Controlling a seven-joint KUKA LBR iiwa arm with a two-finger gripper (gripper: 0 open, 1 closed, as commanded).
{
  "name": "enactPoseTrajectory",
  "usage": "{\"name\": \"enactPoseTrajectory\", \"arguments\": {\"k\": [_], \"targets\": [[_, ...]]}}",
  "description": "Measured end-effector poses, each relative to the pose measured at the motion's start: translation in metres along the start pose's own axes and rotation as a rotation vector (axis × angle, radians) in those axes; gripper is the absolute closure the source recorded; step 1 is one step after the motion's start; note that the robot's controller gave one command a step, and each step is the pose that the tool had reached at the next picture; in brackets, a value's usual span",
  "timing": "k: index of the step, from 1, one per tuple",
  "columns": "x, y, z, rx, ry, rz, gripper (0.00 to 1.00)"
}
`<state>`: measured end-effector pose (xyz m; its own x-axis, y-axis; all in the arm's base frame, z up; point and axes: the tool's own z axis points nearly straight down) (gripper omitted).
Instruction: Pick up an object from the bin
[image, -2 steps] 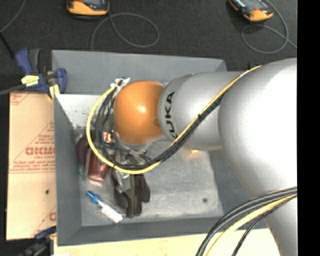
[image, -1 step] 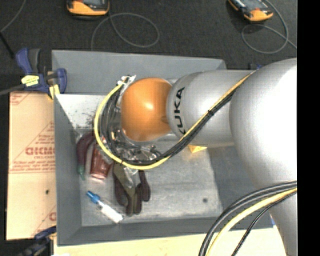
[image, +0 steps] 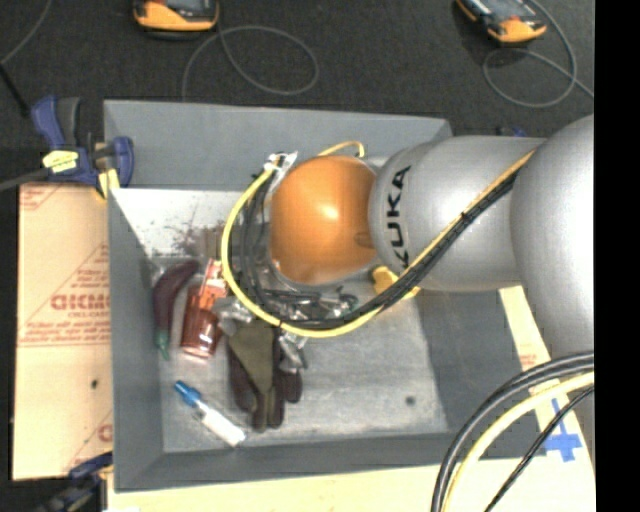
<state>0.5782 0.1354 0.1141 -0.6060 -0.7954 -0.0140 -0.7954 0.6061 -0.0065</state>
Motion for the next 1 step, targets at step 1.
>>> {"name": "enactPoseTrajectory", "arguments": {"k": [1], "targets": [[0.0326,0.0009,-0.0039,0.003,-0.004,-0.071,0.00]]}}
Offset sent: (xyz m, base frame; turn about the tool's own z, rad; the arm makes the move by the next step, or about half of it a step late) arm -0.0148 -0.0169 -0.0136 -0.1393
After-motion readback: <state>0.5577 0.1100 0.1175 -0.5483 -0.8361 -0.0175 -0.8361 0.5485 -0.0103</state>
